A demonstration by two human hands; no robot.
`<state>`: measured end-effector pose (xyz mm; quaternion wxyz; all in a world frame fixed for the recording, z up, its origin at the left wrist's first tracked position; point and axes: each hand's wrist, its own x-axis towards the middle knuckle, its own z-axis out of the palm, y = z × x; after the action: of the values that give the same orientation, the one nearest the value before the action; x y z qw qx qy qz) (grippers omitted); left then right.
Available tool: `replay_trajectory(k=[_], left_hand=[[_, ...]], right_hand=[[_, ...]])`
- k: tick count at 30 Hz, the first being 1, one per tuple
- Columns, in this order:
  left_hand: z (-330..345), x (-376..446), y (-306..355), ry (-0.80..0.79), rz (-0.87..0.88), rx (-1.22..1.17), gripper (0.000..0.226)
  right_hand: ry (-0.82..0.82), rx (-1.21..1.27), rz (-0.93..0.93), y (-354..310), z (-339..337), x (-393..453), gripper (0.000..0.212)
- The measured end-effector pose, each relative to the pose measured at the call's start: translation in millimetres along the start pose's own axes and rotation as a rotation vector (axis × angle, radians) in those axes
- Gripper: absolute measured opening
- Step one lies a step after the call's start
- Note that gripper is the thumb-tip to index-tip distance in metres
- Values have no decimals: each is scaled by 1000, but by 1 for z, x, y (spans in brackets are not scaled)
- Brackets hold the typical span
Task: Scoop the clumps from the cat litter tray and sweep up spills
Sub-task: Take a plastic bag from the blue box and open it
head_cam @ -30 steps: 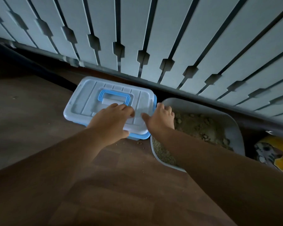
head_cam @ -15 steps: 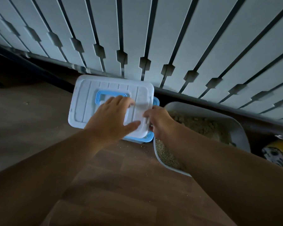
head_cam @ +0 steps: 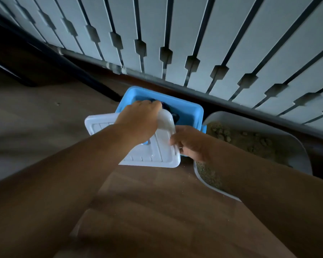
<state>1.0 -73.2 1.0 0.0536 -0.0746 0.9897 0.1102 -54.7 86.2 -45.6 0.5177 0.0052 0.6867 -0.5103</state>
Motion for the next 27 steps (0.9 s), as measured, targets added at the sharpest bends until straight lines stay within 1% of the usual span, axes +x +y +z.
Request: replay_trajectory(k=[2, 3, 4, 5, 6, 7, 8, 9, 13, 17, 20, 21, 23, 25, 27], left_hand=[[-2, -4, 1, -123, 3, 34, 10], [-2, -6, 2, -191, 6, 72, 11], [-1, -8, 5, -258, 16, 118, 16], [1, -10, 7, -323, 32, 163, 20], [4, -12, 10, -382, 54, 198, 22], [8, -15, 12, -429, 84, 221, 24], [14, -18, 15, -464, 118, 244, 25], [20, -22, 18, -485, 151, 270, 26], [46, -38, 22, -530, 252, 369, 29], [63, -44, 26, -575, 282, 406, 26], [66, -43, 30, -524, 276, 400, 24], [65, -42, 31, -504, 271, 389, 24], [62, -40, 31, -489, 254, 353, 24], [59, -37, 30, -489, 241, 322, 24], [58, -34, 29, -453, 209, 275, 22]], right_hand=[[14, 39, -12, -6, -4, -1, 18], [44, 78, -25, -10, -6, 0, 15], [76, 124, -46, -13, -9, 1, 17], [143, 141, -69, -15, -14, 3, 20], [227, 118, -98, -17, -18, 2, 20], [324, 42, -126, -17, -23, 2, 18], [397, -66, -148, -15, -28, 1, 15], [434, -198, -163, -13, -31, 0, 13], [558, -598, -148, -5, -31, 6, 19], [500, -1000, -138, -1, -12, 5, 18], [455, -1286, -167, 5, 1, 7, 12], [459, -1373, -168, 8, 3, 9, 16], [464, -1452, -124, 11, 4, 14, 22], [456, -1455, -75, 12, 3, 17, 21], [455, -1451, -44, 12, 4, 18, 21]])
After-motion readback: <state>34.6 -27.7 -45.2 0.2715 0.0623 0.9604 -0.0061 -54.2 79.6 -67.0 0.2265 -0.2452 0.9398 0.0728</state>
